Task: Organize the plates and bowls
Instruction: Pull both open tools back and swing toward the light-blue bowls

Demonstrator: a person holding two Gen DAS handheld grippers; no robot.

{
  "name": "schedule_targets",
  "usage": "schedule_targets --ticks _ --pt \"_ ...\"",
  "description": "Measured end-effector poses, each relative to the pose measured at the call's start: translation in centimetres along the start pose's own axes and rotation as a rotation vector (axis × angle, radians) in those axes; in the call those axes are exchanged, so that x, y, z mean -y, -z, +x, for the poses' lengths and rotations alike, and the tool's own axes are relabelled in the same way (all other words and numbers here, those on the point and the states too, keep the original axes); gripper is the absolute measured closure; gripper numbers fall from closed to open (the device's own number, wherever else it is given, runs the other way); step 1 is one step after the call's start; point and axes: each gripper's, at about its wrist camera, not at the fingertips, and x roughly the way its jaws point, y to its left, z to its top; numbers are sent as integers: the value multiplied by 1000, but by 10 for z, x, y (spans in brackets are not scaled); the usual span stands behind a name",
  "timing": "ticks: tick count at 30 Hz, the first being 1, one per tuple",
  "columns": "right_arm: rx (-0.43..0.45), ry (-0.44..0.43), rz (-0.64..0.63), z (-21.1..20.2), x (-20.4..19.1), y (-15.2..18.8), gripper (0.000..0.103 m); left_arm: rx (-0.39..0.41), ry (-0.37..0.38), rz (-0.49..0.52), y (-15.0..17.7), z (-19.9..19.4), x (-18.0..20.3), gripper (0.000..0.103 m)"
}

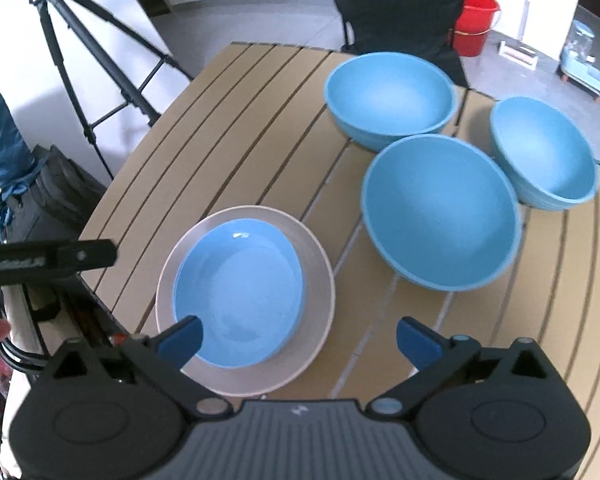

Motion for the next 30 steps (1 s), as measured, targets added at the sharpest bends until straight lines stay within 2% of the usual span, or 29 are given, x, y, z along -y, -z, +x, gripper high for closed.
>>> schedule_targets --ticks 12,21,30 --pt "31 36 100 -87 29 16 0 22 42 30 5 -80 31 0" --pt "76 48 136 -143 71 25 0 58 40 25 10 -123 85 0" --pt "84 56 94 -187 124 34 0 82 34 -19 27 -157 147 0"
